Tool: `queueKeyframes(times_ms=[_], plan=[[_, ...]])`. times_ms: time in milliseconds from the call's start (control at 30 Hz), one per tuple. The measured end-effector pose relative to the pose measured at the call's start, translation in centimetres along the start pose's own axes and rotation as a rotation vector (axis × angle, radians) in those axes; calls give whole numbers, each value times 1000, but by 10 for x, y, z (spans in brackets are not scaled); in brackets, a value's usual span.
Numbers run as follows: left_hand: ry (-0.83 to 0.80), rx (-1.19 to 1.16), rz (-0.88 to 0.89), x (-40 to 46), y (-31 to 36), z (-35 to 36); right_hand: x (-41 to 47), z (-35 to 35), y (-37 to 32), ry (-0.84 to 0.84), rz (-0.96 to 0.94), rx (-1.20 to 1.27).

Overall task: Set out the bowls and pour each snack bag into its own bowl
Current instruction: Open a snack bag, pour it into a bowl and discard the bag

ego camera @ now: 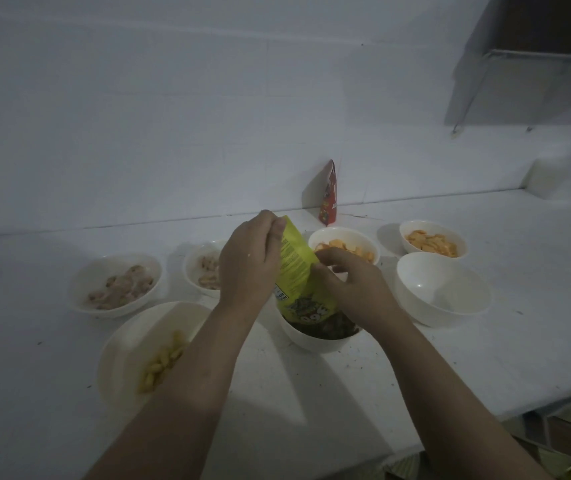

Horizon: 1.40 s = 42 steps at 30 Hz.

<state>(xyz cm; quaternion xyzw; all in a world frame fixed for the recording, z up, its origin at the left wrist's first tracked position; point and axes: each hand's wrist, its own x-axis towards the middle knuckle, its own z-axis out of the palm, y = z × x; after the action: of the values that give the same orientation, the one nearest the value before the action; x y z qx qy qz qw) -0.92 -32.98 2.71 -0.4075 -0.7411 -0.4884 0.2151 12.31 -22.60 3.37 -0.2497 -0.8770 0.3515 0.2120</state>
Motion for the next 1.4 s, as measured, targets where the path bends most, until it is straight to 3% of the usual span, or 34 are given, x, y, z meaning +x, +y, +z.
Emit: queueKeyframes(times_ms=[233, 367, 433, 567, 633, 833, 967, 1400], plan=[[20, 67, 81, -5, 2, 3, 10, 11, -9, 162, -13, 218], [59, 95, 6, -10, -1, 4, 3, 9, 1, 239, 31, 325], [-4, -59, -111, -12, -3, 6, 2, 6, 6, 263, 50, 388], [-276, -581, -576, -13, 12, 7, 2, 1, 10, 311, 54, 516], [-326, -682, -653, -14, 17, 11, 0, 1, 10, 335, 46, 523], [-279, -739, -611, -11, 17, 22, -3, -6, 12, 421, 89, 629], [-260, -763, -593, -8, 22, 25, -3, -11, 16, 249, 94, 606], [-221, -811, -560, -1, 29, 20, -9, -17, 13, 222, 42, 632]])
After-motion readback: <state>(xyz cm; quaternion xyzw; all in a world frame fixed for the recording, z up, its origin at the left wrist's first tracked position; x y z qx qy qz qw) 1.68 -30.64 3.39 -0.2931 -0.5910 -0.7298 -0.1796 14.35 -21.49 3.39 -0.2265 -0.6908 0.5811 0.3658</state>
